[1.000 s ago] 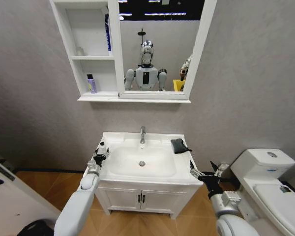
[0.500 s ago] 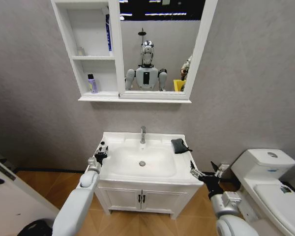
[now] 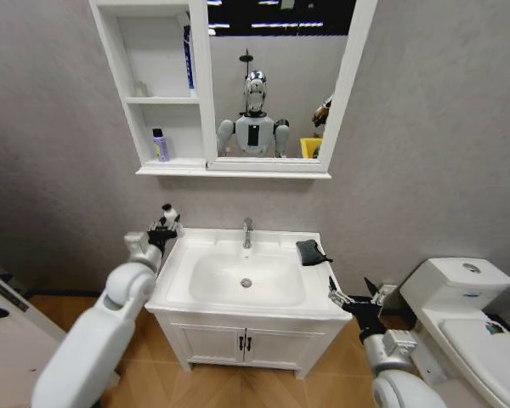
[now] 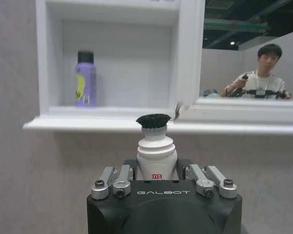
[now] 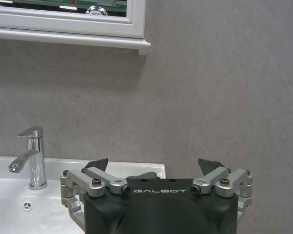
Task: Move facial cleanser and shampoo from washbasin to cabinet, then wipe washbasin with towel.
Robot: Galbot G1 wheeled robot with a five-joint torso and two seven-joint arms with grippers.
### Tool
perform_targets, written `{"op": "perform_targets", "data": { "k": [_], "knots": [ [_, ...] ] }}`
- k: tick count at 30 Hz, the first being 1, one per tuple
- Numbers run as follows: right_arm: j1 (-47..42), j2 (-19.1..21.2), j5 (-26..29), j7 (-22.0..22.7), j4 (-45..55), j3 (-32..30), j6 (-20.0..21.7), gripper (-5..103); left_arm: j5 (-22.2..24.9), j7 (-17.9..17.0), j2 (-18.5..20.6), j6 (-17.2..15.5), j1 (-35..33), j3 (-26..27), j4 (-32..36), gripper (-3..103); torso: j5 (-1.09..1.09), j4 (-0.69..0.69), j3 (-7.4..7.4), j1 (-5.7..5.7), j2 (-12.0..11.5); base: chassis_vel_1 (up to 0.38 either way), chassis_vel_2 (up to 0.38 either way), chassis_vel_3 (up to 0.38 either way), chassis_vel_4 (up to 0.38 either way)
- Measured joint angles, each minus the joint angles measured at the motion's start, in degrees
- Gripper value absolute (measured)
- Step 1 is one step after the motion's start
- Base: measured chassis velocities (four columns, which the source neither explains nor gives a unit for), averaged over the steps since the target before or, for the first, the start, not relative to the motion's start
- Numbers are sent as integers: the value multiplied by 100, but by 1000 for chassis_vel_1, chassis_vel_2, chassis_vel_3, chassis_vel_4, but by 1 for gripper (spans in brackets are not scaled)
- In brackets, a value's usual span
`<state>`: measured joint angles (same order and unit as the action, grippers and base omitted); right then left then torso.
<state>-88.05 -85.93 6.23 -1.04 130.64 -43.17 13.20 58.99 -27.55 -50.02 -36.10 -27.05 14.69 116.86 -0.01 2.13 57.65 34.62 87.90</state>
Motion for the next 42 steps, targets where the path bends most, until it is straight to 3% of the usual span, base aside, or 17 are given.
{"op": "perform_targets", "data": {
  "k": [2, 5, 7, 15, 19, 21, 24, 42],
  "knots": [
    [-24, 3, -1, -1, 45, 8, 9, 100, 343, -25, 128, -101, 1029, -317, -456, 41, 3, -1, 0, 0, 0, 0, 0, 0, 0],
    [-45, 4, -1, -2, 60, 5, 9, 100, 424, -4, 127, -111, 1382, -450, -703, 41, 1, 0, 0, 1, 0, 0, 0, 0, 0],
    [-84, 13, 2, -3, 95, -40, 9, 100, 491, 102, -42, -117, 2213, -787, -1517, 41, 1, 1, 1, 1, -1, 0, 0, 0, 0],
    [-94, 48, 20, -1, 161, -94, 25, 100, 202, 441, -598, -133, 3314, -1249, -2768, 41, 1, 2, 2, 1, 0, 0, 0, 0, 0],
    [-98, 49, 16, -1, 136, -84, 21, 100, -12, 593, -753, -114, 3583, -1341, -3210, 41, 0, 1, 1, 1, -1, 0, 0, 0, 0],
    [-113, 40, 5, -2, 114, -40, 11, 100, -313, 861, -957, -15, 3942, -1491, -3959, 41, 2, 0, 1, 1, -1, 0, 0, 0, 0],
    [-110, 25, 6, -3, 98, -32, 5, 100, -502, 1059, -1108, 73, 4130, -1555, -4458, 41, 1, 1, 1, 2, -1, 0, 0, 0, 0],
    [-114, 89, 84, 6, -50, -153, -105, 100, -1129, 1637, -1658, 302, 4430, -1654, -5584, 41, 2, 1, 0, 1, -1, 0, 0, 0, 0]
  ]
}}
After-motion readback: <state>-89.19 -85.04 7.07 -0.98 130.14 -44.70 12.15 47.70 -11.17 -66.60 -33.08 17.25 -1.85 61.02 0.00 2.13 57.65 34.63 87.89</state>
